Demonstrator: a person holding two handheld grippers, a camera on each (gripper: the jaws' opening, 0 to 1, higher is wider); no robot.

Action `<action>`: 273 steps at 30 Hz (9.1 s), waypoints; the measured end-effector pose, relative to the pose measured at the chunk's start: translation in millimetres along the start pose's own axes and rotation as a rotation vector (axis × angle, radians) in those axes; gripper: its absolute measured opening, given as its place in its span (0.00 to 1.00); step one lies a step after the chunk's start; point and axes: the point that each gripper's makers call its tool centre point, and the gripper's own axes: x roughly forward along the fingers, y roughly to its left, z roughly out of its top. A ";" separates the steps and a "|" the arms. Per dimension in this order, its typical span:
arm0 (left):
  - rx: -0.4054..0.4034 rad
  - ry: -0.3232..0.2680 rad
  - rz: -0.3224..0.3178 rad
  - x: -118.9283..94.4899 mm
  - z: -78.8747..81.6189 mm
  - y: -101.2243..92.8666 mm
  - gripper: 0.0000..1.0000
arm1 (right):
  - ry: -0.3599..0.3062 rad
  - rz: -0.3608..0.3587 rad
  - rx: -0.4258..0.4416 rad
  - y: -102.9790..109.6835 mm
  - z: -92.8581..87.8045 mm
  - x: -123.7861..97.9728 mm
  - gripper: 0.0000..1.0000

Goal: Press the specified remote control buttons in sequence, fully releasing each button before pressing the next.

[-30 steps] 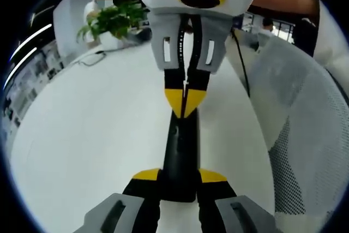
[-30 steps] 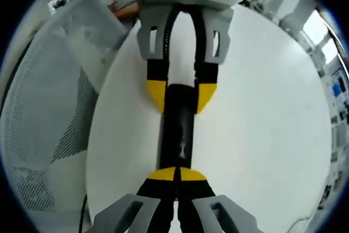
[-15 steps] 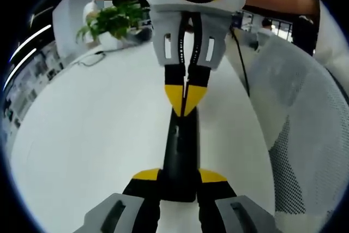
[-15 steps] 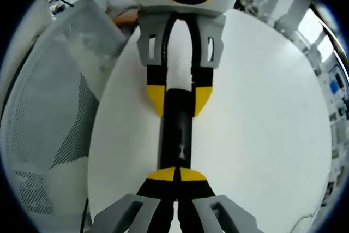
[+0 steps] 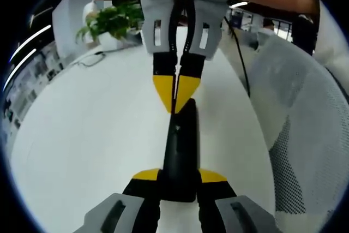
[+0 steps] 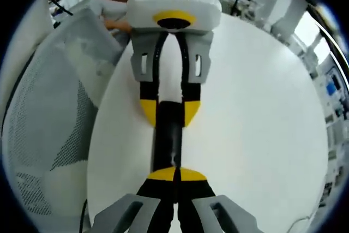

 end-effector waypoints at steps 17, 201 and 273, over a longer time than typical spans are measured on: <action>0.001 -0.008 -0.004 0.2 -0.6 0.9 0.24 | 0.014 0.026 0.001 -2.4 3.5 14.2 0.00; -0.010 -0.032 0.000 0.0 -1.5 2.4 0.24 | -0.023 -0.069 -0.079 25.0 6.2 21.7 0.00; -0.013 -0.046 0.003 -0.6 0.1 0.9 0.24 | -0.040 -0.028 -0.038 10.9 16.2 25.9 0.00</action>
